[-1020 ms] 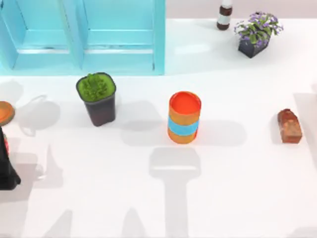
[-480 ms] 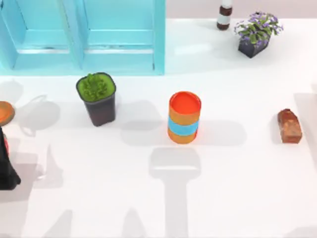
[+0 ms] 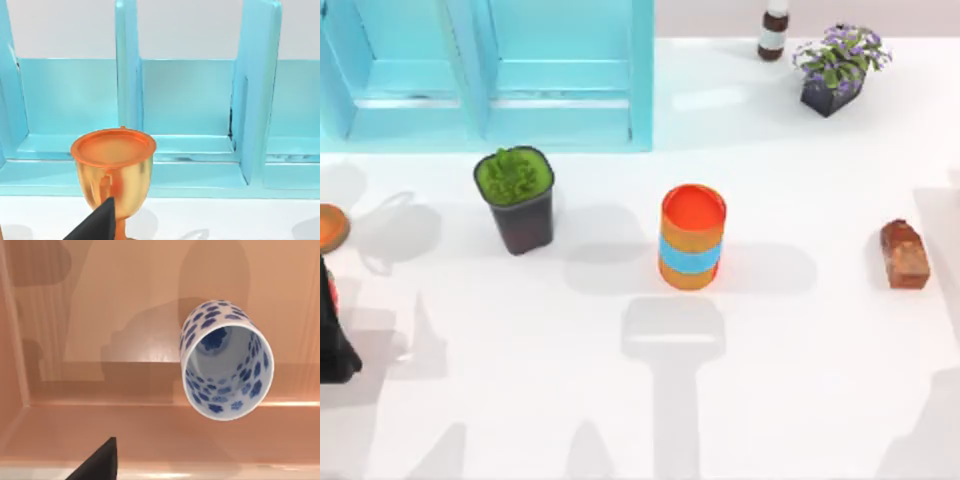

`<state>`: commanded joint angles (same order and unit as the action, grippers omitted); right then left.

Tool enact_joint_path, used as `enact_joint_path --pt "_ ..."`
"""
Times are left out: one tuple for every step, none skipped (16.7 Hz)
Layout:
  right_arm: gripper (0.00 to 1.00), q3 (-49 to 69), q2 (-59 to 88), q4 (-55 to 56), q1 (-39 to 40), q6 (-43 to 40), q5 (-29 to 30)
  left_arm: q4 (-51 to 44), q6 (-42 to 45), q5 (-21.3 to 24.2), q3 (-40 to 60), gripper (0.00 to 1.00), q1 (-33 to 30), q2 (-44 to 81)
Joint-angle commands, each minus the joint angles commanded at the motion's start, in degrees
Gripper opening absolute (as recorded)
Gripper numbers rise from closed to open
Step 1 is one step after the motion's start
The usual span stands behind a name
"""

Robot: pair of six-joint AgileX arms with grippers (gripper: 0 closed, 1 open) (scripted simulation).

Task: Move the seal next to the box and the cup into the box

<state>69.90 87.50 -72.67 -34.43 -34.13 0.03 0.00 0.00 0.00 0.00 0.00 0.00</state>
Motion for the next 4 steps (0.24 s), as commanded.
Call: enact_joint_path --pt "1.00 1.6 -0.4 -1.9 -0.1 0.0 0.0 0.0 0.0 0.0 0.0 1.00 0.0 0.0" --pt "1.00 2.7 -0.7 -3.2 -0.1 0.1 0.0 0.0 0.0 0.0 0.0 1.00 0.0 0.0" --pt "1.00 3.4 -1.0 -4.0 -0.1 0.1 0.0 0.0 0.0 0.0 0.0 1.00 0.0 0.0" --pt "1.00 3.5 -1.1 -4.1 -0.1 0.2 -0.1 0.0 0.0 0.0 0.0 1.00 0.0 0.0"
